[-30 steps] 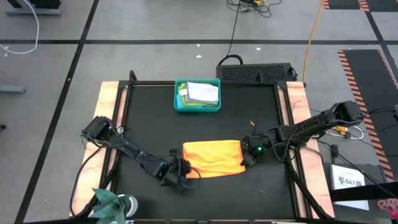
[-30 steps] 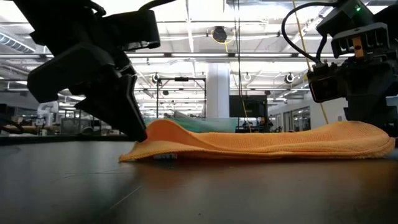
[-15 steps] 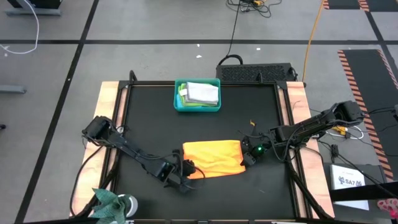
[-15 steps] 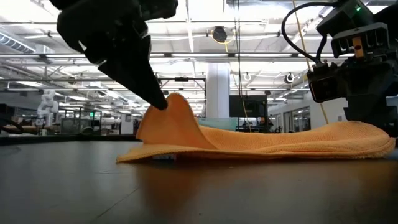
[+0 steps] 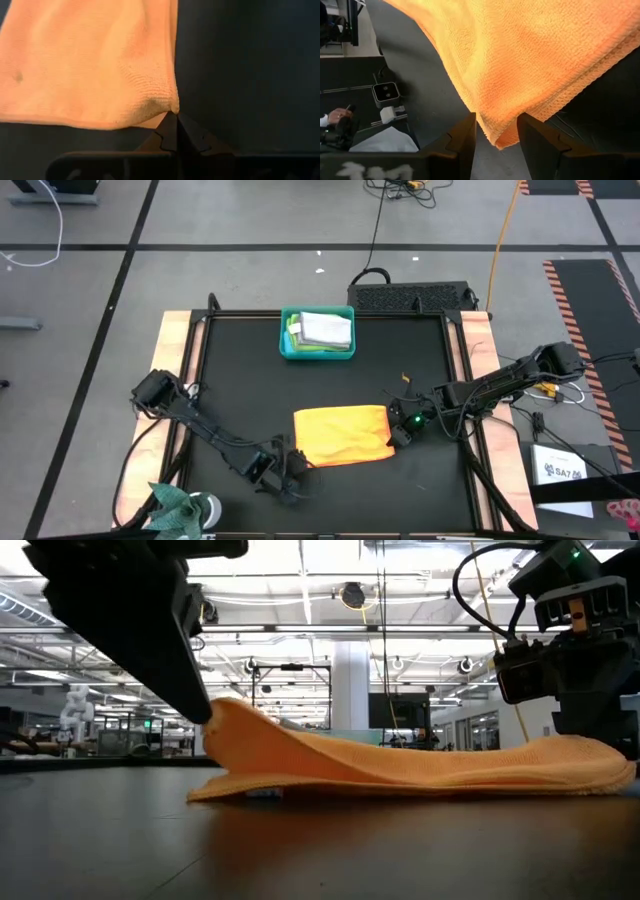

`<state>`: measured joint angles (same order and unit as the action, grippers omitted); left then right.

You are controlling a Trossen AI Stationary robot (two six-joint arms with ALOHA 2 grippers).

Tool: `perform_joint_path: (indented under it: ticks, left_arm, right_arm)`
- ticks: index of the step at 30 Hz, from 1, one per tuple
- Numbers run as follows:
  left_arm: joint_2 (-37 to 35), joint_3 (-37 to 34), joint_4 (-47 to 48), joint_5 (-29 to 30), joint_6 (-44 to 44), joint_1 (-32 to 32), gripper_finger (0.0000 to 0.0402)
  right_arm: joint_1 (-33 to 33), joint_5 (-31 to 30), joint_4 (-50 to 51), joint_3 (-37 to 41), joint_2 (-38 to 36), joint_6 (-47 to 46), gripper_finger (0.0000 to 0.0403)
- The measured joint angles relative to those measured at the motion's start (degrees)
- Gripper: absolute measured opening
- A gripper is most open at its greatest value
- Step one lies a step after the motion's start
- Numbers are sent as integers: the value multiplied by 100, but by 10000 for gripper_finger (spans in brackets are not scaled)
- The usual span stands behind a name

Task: Fold microfiber towels
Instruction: Fold the orange microfiber towel

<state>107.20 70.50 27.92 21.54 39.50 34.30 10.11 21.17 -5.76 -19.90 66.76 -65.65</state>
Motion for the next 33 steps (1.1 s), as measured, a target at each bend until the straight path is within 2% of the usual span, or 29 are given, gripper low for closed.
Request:
perform_joint_path:
  ticks: [9, 24, 26, 31, 33]
  left_arm:
    - [39, 4, 7, -50, -17, -26, 8]
    - [291, 4, 299, -382, 270, -332, 99]
    - [291, 2, 362, -584, 187, -365, 106]
    - [289, 2, 794, -1684, -41, -318, 108]
    - [280, 2, 1002, -1928, -43, -261, 108]
  right_arm:
    - [0, 9, 0, 0, 0, 28, 134]
    - [0, 299, -2, -2, 0, 31, 134]
    - [0, 297, 18, -2, 0, 33, 134]
    - [0, 297, 46, -2, 0, 46, 134]
    - [0, 290, 44, -2, 0, 61, 134]
